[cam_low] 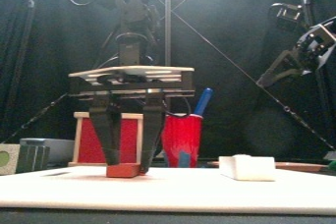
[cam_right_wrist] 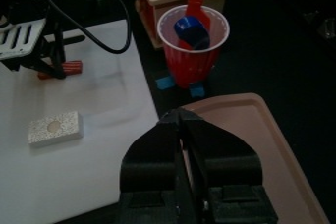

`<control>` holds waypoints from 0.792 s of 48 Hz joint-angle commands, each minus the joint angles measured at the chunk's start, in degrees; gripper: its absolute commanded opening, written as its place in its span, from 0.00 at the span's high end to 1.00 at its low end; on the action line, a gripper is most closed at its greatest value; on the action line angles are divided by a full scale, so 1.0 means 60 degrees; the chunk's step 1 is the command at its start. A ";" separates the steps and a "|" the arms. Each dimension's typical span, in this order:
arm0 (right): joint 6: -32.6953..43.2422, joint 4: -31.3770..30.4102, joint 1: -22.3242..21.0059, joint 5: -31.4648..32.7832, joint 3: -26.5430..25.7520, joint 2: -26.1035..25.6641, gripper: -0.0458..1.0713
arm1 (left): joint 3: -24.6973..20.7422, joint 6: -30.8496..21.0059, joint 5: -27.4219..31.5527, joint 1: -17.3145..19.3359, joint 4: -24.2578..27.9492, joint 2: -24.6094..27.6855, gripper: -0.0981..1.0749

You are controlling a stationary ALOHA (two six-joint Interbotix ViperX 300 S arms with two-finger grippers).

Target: Put salmon on rice

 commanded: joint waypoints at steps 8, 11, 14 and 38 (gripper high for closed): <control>-0.0015 0.0015 -0.0015 -0.0029 -0.0103 0.0044 0.94 | -0.0220 0.0029 -0.0059 -0.0029 -0.0088 -0.0161 0.34; -0.0015 0.0015 -0.0015 -0.0029 -0.0103 0.0029 0.94 | -0.0264 0.0044 -0.0044 -0.0015 -0.0088 -0.0190 0.34; -0.0015 0.0015 -0.0029 -0.0029 -0.0088 0.0029 0.94 | -0.0366 0.0103 -0.0029 0.0015 -0.0088 -0.0249 0.34; 0.0000 0.0234 -0.0454 0.0264 -0.0044 0.0044 0.94 | -0.3032 0.1685 0.0952 0.0352 -0.0190 0.0410 0.34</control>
